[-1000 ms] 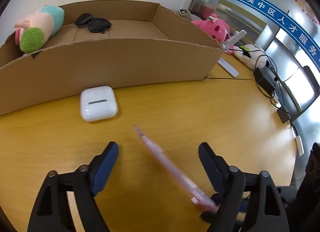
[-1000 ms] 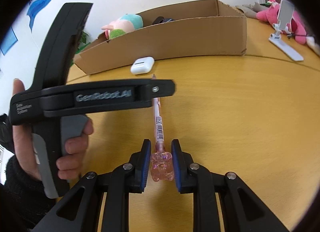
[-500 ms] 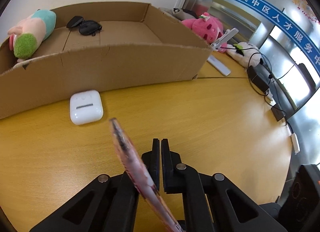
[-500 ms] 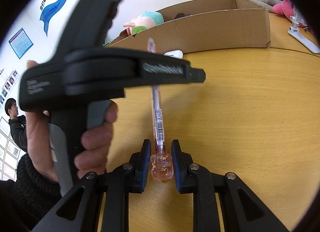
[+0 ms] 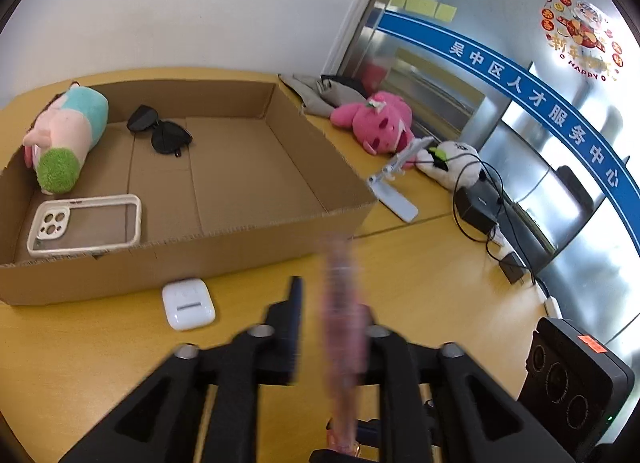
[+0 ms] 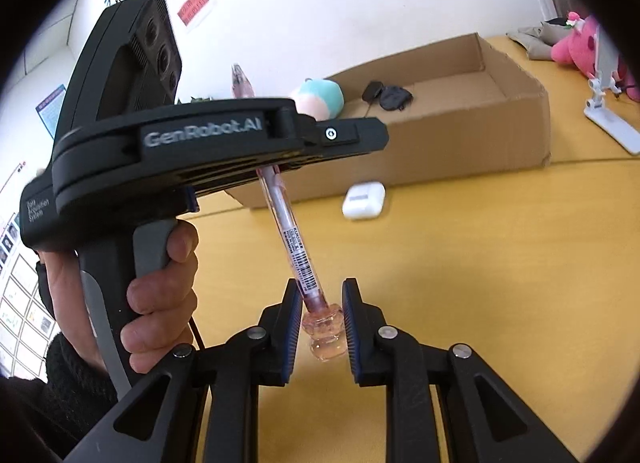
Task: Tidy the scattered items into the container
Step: 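Lift the pink pen upright with the right gripper and carry it toward the box, then lower the pink pen into the box and open the right gripper, then withdraw the right gripper and move it toward the white earbud case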
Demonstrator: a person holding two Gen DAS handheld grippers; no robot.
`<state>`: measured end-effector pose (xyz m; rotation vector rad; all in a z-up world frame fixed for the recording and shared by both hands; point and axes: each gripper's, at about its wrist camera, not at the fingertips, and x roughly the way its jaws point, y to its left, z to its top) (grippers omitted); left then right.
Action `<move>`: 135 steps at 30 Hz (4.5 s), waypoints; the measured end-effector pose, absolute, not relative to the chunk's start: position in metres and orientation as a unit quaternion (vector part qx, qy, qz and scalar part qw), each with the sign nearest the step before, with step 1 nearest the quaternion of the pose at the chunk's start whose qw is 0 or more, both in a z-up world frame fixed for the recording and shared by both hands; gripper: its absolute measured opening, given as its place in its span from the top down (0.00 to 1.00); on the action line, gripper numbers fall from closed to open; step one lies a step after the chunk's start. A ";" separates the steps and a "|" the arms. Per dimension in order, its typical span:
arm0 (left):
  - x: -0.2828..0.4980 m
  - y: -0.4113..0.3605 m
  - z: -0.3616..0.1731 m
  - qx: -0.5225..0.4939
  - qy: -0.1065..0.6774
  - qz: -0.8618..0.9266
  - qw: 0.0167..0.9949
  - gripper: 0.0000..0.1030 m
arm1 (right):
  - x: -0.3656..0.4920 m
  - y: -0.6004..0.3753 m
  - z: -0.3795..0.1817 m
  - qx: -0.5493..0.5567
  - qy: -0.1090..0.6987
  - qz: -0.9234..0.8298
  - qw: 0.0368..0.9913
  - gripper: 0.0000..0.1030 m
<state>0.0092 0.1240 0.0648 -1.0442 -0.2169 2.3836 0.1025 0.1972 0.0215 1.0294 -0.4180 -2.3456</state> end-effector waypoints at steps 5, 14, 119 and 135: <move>0.008 0.125 0.070 -0.379 -0.091 0.880 0.273 0.57 | 0.096 0.188 0.024 0.373 -0.162 -0.874 0.268 0.82; -0.003 0.130 0.074 -0.385 -0.086 0.878 0.270 0.84 | 0.081 0.214 0.027 0.382 -0.174 -0.870 0.261 0.82; -0.130 0.080 0.139 -0.298 0.002 0.940 0.169 0.00 | -0.115 0.228 0.104 0.378 -0.109 -0.914 0.102 0.28; -0.013 0.030 0.079 -0.298 -0.045 0.950 0.083 0.00 | -0.036 0.194 0.082 0.385 -0.038 -0.916 0.107 0.28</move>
